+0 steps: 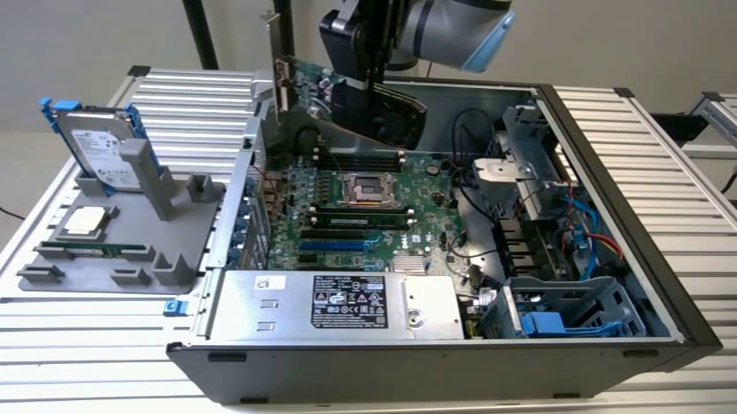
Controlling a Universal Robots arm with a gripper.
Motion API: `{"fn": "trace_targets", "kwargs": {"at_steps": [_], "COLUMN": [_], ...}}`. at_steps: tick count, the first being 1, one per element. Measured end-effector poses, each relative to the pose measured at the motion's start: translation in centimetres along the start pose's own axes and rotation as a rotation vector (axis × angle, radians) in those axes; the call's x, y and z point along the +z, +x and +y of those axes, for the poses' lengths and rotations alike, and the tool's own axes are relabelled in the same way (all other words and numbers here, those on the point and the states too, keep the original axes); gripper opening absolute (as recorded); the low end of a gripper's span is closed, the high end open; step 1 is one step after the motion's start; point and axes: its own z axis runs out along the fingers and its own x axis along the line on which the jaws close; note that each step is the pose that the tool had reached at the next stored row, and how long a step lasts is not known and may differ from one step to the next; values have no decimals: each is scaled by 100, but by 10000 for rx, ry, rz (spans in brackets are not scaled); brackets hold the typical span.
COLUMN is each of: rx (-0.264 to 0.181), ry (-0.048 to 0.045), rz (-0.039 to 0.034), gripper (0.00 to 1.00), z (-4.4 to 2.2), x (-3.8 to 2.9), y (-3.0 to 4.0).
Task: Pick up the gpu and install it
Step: 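Insert the gpu into the slot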
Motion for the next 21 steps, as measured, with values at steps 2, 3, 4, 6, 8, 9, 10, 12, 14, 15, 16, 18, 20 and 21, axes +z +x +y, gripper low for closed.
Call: {"fn": "trace_targets", "kwargs": {"at_steps": [2,3,4,6,8,9,10,12,14,15,16,18,20,21], "rx": [-45,-65,-87,-128,-163,-179,-195,-227,-255,-270,-287,-316,-352,-386], "ry": [1,1,1,2,2,3,3,4,4,4,4,5,5,6], "rz": [1,1,2,2,2,3,3,4,5,5,5,5,4,4], "gripper": [0,0,0,0,0,0,0,0,0,0,0,0,0,0], "z": [0,0,0,0,0,0,0,0,0,0,0,0,0,0], "x": [0,0,0,0,0,0,0,-1,-1,-1,-1,-1,-1,-1], "y": [0,0,0,0,0,0,0,0,0,0,0,0,0,0]}}
